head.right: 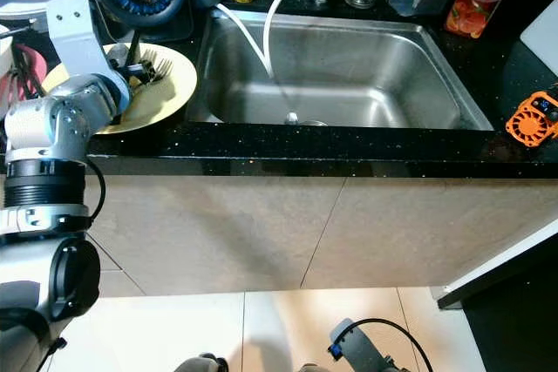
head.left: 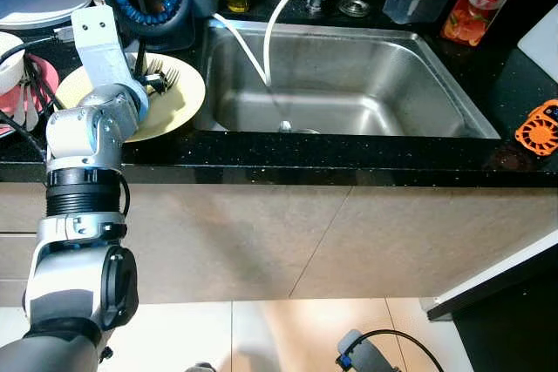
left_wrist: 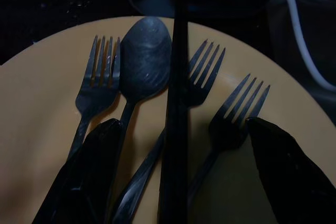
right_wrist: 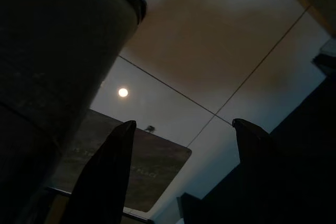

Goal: Kitchen organization

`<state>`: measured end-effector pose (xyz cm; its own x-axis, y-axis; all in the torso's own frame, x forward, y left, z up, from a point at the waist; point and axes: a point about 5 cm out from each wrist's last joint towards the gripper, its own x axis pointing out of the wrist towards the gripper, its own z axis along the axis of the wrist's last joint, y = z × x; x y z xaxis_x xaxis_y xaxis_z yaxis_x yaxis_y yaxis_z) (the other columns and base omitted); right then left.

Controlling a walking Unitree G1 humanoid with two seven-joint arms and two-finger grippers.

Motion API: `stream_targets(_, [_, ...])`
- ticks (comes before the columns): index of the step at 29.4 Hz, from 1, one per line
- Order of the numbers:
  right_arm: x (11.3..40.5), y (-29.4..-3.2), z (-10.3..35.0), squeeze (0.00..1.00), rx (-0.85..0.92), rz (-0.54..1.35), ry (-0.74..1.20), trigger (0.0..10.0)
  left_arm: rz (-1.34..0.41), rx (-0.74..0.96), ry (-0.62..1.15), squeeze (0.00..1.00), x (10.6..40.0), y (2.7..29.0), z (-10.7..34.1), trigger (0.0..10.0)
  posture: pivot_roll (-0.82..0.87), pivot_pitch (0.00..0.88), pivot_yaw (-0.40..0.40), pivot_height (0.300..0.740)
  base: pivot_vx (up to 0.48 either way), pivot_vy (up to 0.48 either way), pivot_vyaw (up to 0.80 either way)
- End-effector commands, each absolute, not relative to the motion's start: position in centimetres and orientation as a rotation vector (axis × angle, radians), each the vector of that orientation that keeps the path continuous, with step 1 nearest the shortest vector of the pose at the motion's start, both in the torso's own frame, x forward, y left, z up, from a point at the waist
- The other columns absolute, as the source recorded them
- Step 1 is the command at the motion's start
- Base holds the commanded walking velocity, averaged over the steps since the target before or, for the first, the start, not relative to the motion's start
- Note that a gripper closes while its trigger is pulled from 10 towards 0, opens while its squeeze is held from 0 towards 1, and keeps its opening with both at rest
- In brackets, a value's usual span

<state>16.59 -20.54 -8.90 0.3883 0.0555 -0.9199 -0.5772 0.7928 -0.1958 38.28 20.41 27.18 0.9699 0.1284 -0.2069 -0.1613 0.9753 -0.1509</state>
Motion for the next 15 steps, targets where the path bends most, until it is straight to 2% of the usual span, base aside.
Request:
stream_targets(1, [16.3,-21.1,-9.0,0.0,-0.555,0.415,1.124,10.0,0.163,-0.163,0.277,0.0,38.1,20.7,25.7,10.0,0.1,0.13,-0.067,0.74,0.0,0.0,0.0])
stream_targets(6, [16.5,-21.3,-8.8,0.0,-0.565,0.409,1.12,10.0,0.159,-0.185,0.325,0.0,37.7,20.7,25.0,10.0,0.1,0.127,-0.071,0.74,0.0,0.0,0.0])
stream_targets(7, [16.6,-21.4,-8.8,0.0,-0.568,0.408,1.118,10.0,0.152,-0.191,0.338,0.0,37.6,20.6,24.7,7.8,0.1,0.126,-0.071,0.74,0.0,0.0,0.0])
stream_targets(8, [16.6,-21.4,-8.7,0.0,-0.57,0.406,1.117,10.0,0.145,-0.195,0.35,0.0,37.5,20.5,24.4,2.3,0.1,0.124,-0.071,0.74,0.0,0.0,0.0])
stream_targets(10, [16.7,-21.4,-8.7,0.0,-0.571,0.406,1.116,10.0,0.139,-0.198,0.357,0.0,37.4,20.4,24.2,2.3,0.1,0.125,-0.07,0.74,0.0,0.0,0.0])
stream_targets(11, [16.7,-21.4,-8.7,0.0,-0.571,0.405,1.115,10.0,0.138,-0.2,0.36,0.0,37.3,20.3,24.1,0.0,0.1,0.123,-0.072,0.74,0.0,0.0,0.0])
stream_targets(15, [16.9,-21.4,-8.6,0.0,-0.574,0.403,1.11,10.0,0.142,-0.208,0.366,0.0,37.2,20.4,24.0,0.0,0.1,0.122,-0.074,0.74,0.0,0.0,0.0])
